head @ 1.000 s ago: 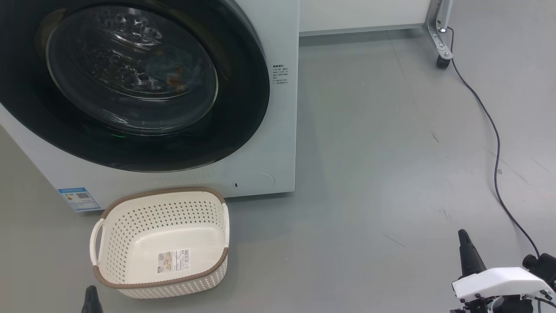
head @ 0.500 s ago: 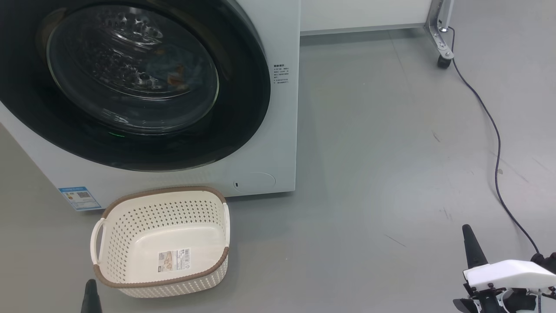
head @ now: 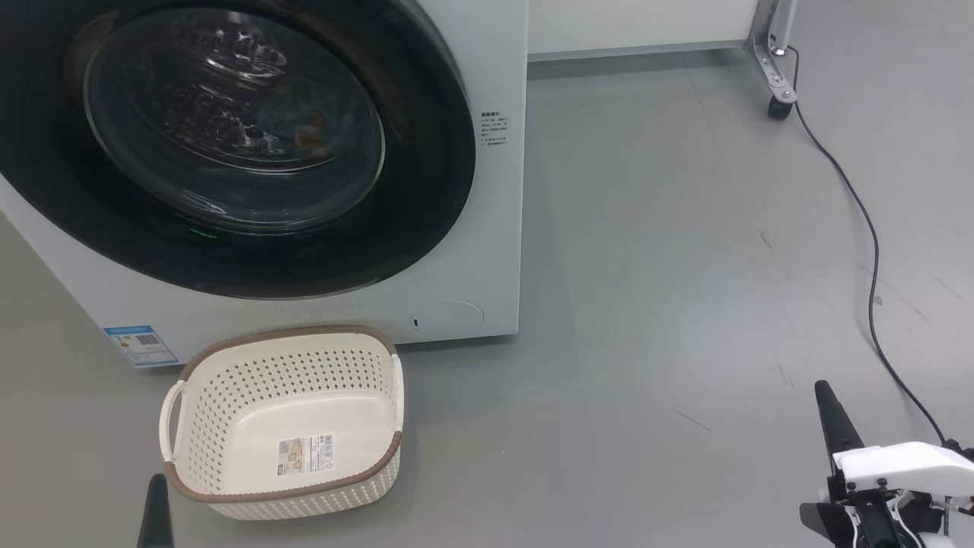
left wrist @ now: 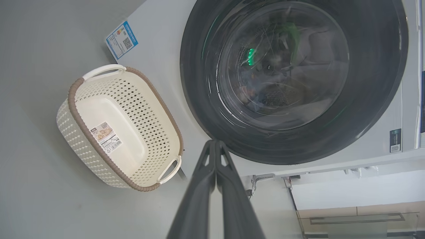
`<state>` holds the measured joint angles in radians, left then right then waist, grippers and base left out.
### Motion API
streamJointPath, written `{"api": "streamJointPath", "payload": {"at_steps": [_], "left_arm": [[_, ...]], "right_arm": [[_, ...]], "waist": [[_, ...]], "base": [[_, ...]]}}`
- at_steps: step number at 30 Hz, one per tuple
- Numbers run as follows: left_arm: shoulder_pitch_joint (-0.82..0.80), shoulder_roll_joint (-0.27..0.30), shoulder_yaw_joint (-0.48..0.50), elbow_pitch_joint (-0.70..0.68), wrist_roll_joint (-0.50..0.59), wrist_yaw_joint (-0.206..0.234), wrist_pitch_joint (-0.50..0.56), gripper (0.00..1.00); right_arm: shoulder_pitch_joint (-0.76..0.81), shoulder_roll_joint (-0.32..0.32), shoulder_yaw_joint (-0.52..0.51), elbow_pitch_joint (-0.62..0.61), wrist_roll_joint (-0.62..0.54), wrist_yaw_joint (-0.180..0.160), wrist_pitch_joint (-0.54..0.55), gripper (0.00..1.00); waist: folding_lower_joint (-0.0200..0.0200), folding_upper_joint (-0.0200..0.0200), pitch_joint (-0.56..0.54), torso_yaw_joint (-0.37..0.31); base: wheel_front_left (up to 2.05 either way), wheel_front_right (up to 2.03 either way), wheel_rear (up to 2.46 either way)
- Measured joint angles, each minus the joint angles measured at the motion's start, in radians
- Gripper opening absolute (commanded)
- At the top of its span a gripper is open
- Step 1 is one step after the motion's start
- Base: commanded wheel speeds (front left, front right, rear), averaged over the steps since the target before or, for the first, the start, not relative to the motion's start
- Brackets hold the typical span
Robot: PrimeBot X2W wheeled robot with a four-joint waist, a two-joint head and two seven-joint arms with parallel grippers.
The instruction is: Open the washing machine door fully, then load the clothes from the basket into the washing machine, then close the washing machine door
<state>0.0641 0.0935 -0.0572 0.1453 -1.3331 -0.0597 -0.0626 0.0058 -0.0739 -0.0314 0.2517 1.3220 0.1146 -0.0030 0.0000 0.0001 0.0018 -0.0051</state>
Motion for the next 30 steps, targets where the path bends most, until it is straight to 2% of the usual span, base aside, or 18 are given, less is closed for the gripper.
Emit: {"api": "streamJointPath", "payload": {"at_steps": [26, 30], "left_arm": [[-0.093, 0.022, 0.008, 0.083, -0.371, -0.044, 0.064, 0.0], [-0.096, 0.024, 0.009, 0.087, -0.374, -0.044, 0.064, 0.0]], "right_arm": [[-0.06, 0.009, -0.059, 0.021, 0.305, 0.002, 0.076, 0.0], [-0.062, 0.009, -0.061, 0.023, 0.31, 0.002, 0.079, 0.0]], "waist": [[0.0001, 0.0, 0.002, 0.004], [0.0001, 0.0, 0.002, 0.005]], "base": [[0.0, 0.0, 0.0], [0.0, 0.0, 0.0]]}}
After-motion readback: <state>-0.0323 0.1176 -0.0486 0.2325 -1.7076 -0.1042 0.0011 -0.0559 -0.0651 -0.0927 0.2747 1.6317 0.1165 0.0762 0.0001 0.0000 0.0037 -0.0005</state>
